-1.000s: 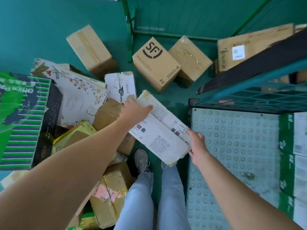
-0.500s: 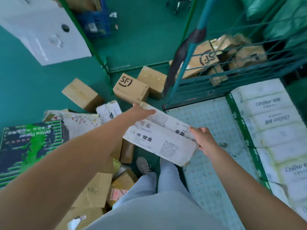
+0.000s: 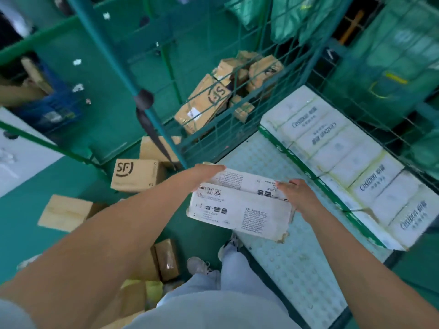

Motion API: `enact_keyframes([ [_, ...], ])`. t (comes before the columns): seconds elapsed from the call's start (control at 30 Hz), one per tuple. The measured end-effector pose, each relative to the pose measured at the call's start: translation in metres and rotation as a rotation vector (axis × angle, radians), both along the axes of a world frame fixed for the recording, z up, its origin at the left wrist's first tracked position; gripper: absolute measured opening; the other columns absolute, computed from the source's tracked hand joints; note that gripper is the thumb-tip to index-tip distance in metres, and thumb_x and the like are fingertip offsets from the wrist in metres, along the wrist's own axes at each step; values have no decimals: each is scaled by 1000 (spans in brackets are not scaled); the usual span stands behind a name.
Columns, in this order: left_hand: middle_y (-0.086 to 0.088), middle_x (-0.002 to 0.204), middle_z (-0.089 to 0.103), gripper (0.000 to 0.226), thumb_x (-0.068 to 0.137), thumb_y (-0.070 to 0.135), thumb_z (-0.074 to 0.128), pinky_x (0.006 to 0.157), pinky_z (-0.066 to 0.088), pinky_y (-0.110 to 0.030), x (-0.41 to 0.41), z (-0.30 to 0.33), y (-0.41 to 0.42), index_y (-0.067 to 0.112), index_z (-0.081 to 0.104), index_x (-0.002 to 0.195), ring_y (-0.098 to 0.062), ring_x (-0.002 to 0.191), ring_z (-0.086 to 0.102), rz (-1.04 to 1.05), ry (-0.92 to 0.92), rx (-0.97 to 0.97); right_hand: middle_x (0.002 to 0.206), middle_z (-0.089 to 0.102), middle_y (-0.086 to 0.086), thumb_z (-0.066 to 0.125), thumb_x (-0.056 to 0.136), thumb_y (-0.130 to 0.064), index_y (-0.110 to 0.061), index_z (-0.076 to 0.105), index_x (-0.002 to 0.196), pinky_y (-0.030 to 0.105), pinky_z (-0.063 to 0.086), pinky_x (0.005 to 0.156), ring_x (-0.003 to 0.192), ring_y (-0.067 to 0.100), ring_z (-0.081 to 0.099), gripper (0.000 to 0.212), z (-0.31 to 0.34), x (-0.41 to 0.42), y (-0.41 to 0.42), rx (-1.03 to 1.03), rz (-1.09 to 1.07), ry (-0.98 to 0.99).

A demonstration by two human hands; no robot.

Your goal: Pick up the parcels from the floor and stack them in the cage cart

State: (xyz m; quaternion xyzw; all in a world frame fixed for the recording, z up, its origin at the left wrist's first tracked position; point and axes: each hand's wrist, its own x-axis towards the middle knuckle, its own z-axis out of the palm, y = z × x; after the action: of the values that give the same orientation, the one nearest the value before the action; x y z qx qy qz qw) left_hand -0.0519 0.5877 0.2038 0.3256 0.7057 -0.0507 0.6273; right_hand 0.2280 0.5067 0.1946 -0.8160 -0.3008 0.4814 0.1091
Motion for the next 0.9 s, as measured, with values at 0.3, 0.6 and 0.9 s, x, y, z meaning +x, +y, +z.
enact_keyframes([
  [0.3,-15,167,23,129,65,85,69,119,32,-57,98,-23,89,23,15,164,-42,148,32,-180,66,6,113,55,-2,63,98,-46,-20,40,148,35,45,77,88,17,57,61,-27,76,39,-8,-238,113],
  [0.6,-13,165,26,96,89,61,69,110,40,-55,129,-93,176,18,21,161,-37,148,32,-157,-28,113,111,55,-6,65,94,-55,-29,40,138,37,50,78,96,16,60,57,-92,89,84,3,-391,208],
  [0.9,-2,167,20,100,92,63,64,120,24,-48,107,-213,210,23,2,160,-29,150,30,-189,-57,161,110,56,-12,71,94,-45,-33,45,126,37,48,85,95,8,57,43,-188,20,86,65,-647,228],
])
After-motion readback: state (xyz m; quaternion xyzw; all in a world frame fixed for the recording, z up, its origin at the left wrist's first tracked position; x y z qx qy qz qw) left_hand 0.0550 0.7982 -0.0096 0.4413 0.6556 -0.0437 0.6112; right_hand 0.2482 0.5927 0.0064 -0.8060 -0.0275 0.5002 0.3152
